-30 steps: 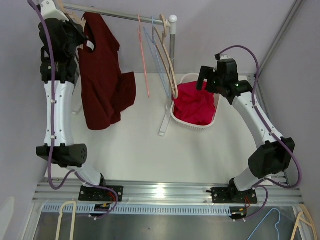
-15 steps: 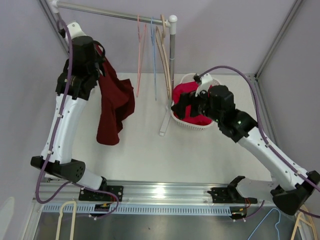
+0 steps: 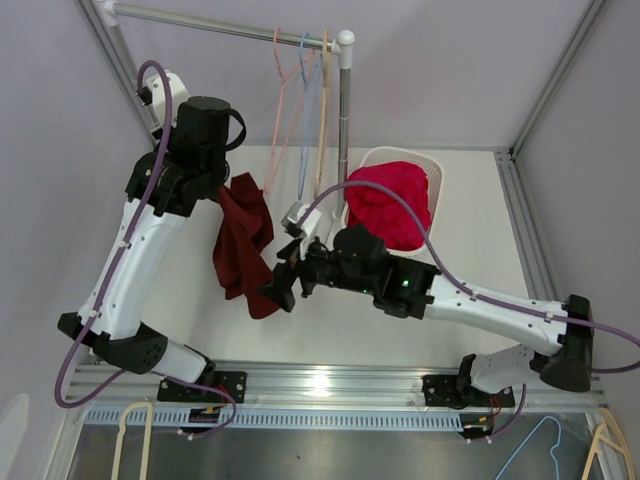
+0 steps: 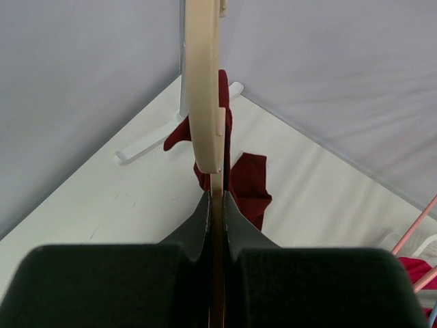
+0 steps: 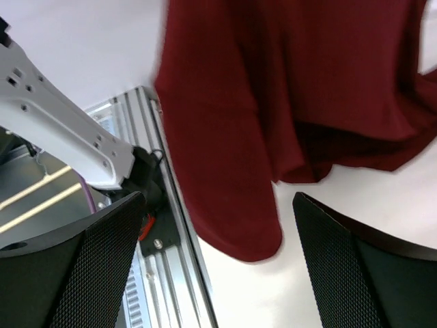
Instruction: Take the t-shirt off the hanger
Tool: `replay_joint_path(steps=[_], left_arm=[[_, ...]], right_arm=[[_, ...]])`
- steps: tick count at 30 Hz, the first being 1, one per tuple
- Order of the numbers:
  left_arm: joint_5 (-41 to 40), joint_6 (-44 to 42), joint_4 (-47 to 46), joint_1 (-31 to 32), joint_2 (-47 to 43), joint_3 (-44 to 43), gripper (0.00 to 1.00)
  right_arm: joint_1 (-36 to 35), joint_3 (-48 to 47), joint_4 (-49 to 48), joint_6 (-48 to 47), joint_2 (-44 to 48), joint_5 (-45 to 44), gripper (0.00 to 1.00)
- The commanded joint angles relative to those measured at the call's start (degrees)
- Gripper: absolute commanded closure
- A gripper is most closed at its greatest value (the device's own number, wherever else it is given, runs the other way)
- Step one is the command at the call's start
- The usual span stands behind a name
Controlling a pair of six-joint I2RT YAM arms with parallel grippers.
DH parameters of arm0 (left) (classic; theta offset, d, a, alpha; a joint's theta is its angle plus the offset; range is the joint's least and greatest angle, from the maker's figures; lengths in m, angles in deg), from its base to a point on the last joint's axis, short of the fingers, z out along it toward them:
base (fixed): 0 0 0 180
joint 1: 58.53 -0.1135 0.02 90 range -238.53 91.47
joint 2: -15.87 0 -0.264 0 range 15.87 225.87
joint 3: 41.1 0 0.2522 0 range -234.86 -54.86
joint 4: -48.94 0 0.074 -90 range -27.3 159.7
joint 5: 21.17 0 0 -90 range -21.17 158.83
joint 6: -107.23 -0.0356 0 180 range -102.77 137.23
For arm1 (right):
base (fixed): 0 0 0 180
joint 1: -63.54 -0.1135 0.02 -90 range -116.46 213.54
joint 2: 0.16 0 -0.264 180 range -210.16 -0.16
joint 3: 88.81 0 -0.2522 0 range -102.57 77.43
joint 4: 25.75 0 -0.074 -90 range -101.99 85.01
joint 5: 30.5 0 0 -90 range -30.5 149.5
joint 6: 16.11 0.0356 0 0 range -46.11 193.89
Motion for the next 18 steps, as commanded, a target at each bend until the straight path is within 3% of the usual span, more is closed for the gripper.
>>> replay_joint_path(steps=[1, 7, 10, 11, 13, 14, 18], left_arm=[[-4.27, 2.0, 0.01, 0.82, -0.1, -2.81, 0.99], [-4.08, 2.53, -0.26, 1.26, -0.27, -2.2, 0.99], [-3.91, 2.88, -0.52, 1.34, -0.71, -1.23, 0.99], [-3.65, 2.8, -0.69, 1.34, -0.8, -0.36, 0.99], [-3.47, 2.62, -1.22, 1.26, -0.97, 0.0, 0.99], [-3.3, 2.1, -1.66, 1.34, -1.06, 0.43, 0.99], [-2.95, 0.95, -3.86, 1.26, -1.5, 1.84, 0.99]], right_arm=[[-3.28, -6.02, -7.34, -1.09, -4.39, -1.26, 0.07], [-4.35, -14.19, -7.96, -2.93, -11.77, -2.85, 0.07], [-4.35, -18.24, -7.69, -4.07, -15.03, -5.64, 0.12], [-4.26, -18.94, -7.78, -4.34, -15.48, -6.62, 0.31], [-4.26, -20.53, -7.17, -4.86, -16.7, -8.9, 0.57], [-4.26, -20.97, -6.73, -4.87, -16.8, -9.26, 0.78], [-4.35, -19.22, -5.85, -4.25, -14.96, -9.44, 1.0]])
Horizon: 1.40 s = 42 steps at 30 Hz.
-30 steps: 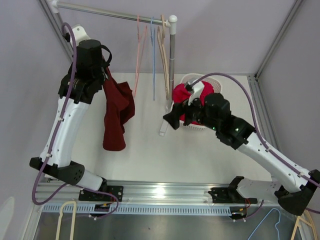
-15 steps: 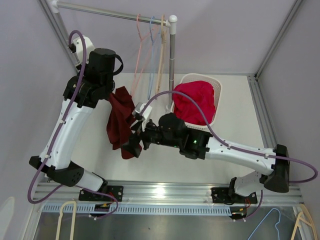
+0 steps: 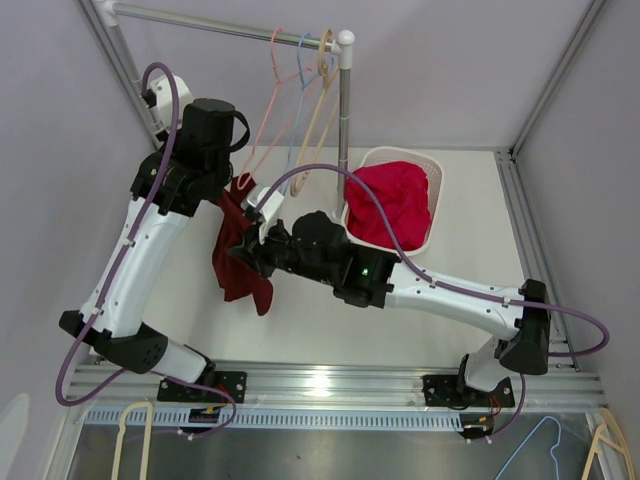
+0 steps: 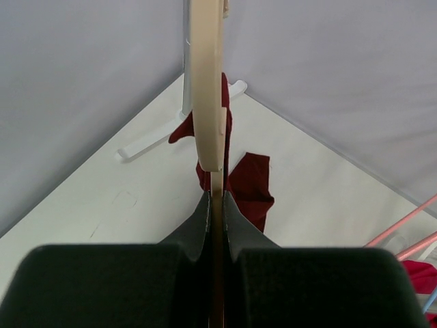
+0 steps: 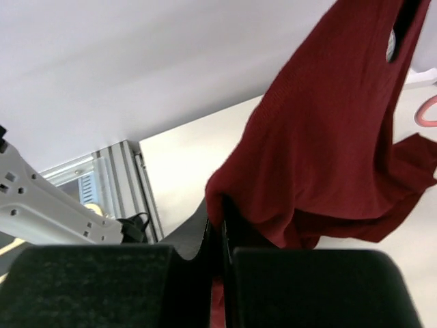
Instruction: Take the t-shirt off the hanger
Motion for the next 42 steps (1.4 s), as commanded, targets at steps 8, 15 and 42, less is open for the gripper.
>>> replay_joint_path(steps=[8, 15, 42], left_arm=[[-0.03, -1.55, -7.29, -0.12, -0.85, 1.9, 0.99], [0.5, -3.48, -9.04, -1.35, 0.91, 0.4, 0.99], [27.82, 1.87, 5.81, 4.87, -12.74, 6.16, 0.99]], right_arm=[[-2.1, 6.64, 0.78, 1.02, 9.21, -6.1, 1.0], [-3.42, 9.8, 3.42, 1.29, 14.04, -8.31, 1.0], [1.4, 16.6, -4.31, 6.82, 4.32, -5.16, 1.0]])
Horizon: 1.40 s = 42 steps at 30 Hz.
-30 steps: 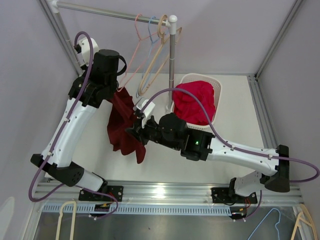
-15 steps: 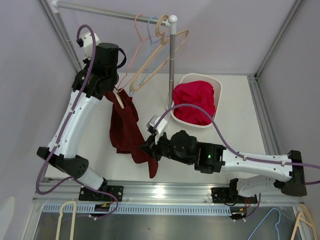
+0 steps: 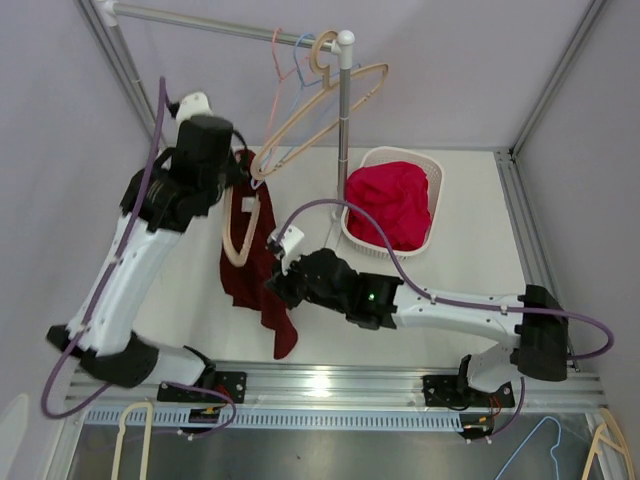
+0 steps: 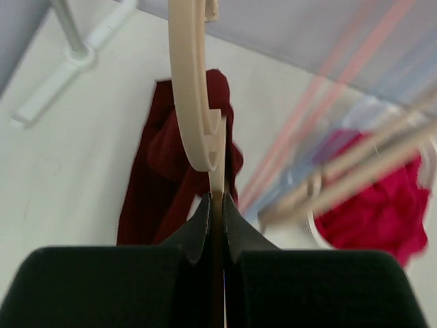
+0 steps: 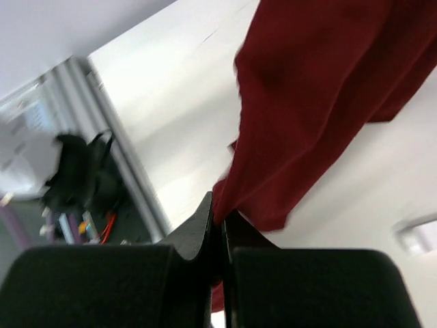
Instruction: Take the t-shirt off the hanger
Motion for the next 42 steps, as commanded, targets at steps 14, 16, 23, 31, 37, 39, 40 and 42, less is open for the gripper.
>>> replay_joint_path(steps=[14, 16, 23, 31, 37, 39, 40, 42], left_arm=[[4.51, 2.69, 18.57, 4.17, -35.03, 11.43, 0.99], [3.02, 2.25, 19.01, 4.16, -35.13, 11.34, 0.99], [-3.4, 0.49, 17.17, 4.17, -36.0, 11.52, 0.99], [-8.68, -4.69, 9.27, 3.9, -33.99, 13.1, 0.99], [-5.44, -9.09, 2.58, -0.83, -31.61, 10.82, 0.99], [-1.66, -10.05, 1.27, -4.42, -30.12, 10.12, 0.99], [0.01, -10.32, 0.56, -5.67, -29.59, 9.85, 0.99], [5.26, -11.02, -0.76, -8.82, -27.75, 9.85, 0.99]], right_arm=[[10.76, -25.01, 10.99, 2.16, -28.85, 6.39, 0.99], [10.67, -27.57, 13.1, 2.08, -32.98, 6.13, 0.87], [10.93, -41.36, 26.62, 0.49, -45.11, 1.3, 0.0], [12.52, -62.54, 42.37, -0.74, -60.85, -0.55, 0.0], [13.31, -59.59, 42.38, 0.67, -62.09, 1.38, 0.01], [13.13, -58.0, 42.55, 0.93, -61.56, 3.57, 0.16], [13.05, -55.56, 42.2, 1.19, -61.13, 4.54, 0.24], [12.52, -52.3, 41.5, 1.98, -59.2, 6.29, 0.48]])
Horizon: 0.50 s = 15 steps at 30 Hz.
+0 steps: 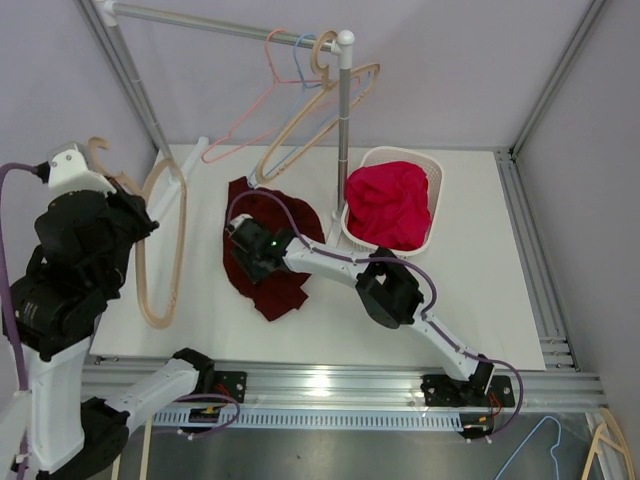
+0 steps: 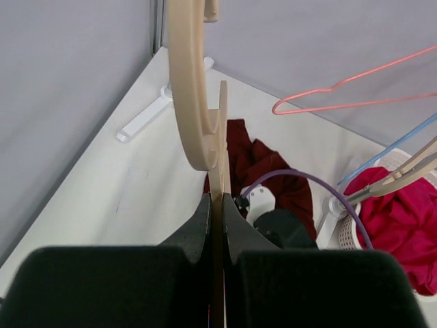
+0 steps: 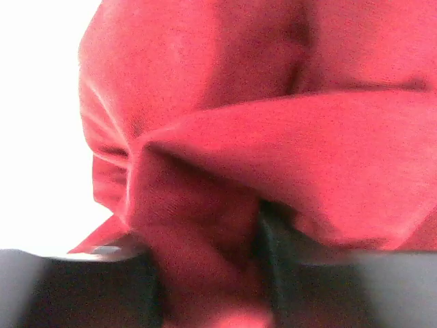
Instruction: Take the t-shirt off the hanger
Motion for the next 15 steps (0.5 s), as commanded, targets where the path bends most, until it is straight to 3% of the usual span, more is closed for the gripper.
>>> replay_joint_path(steps=[1, 2, 3, 9, 10, 15], left_arm=[[9.11, -3.29, -6.59, -4.71, 2.79, -1.78, 0.99], [10.09, -3.72, -7.21, -5.33, 3.4, -1.78, 0.99], [11.49, -3.99, -7.65, -6.55, 4.54, -1.78, 0.99], [22.64, -3.82, -11.43, -16.12, 9.38, -3.0, 0.99], [26.23, -3.64, -11.7, -17.27, 11.13, -3.53, 0.99], [32.59, -4.69, -19.07, -20.19, 13.87, -3.36, 0.99]], right_arm=[[-0.99, 7.53, 4.87, 1.22, 0.59, 4.44, 0.62], [-1.43, 11.73, 4.25, 1.74, 1.55, 4.45, 0.75], [-1.96, 14.03, 3.37, 2.53, 4.17, 4.8, 0.98], [-4.77, 34.66, -5.06, 4.47, 19.9, 7.96, 1.0], [-4.77, 37.32, -5.68, 4.82, 26.89, 9.44, 1.0], [-3.28, 46.22, -3.58, 5.27, 48.02, 2.26, 1.0]])
